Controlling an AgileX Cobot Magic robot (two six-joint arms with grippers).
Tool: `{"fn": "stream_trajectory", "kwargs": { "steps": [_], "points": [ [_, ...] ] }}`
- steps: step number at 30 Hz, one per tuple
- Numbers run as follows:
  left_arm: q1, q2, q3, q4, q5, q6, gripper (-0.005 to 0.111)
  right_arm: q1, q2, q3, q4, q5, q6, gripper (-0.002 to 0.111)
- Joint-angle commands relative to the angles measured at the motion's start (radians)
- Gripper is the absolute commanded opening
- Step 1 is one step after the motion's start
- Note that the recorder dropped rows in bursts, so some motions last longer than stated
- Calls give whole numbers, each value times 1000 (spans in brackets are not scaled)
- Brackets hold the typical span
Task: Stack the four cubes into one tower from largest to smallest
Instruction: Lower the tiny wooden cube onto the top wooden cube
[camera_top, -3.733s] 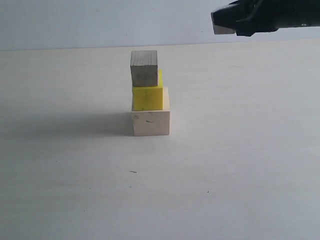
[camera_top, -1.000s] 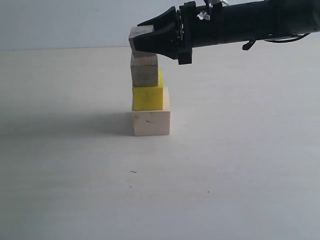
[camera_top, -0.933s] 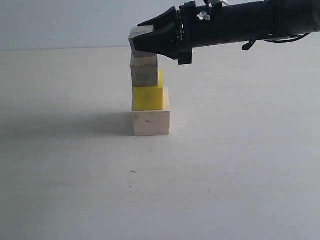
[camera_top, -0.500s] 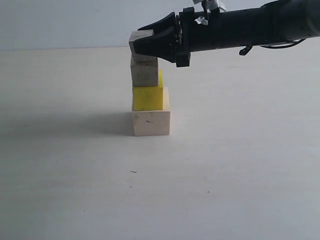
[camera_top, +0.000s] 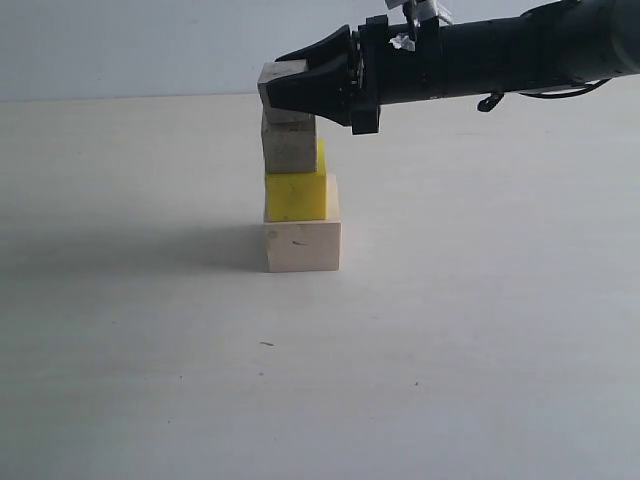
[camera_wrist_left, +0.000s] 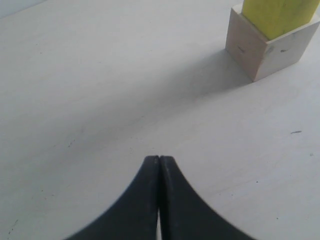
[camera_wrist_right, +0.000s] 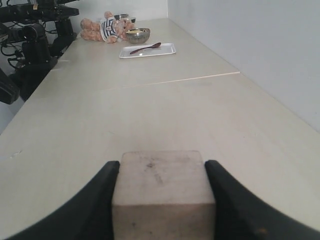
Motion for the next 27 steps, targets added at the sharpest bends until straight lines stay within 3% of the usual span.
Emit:
{"fn": "stream_trajectory", "kwargs": {
  "steps": [1,27],
  "points": [
    [-7,-4,3,3,-13,0,0,0,0,-9,16,11,-23,0],
    [-7,-4,3,9,-21,0,0,0,10,-9,16,11,-23,0]
  ]
}}
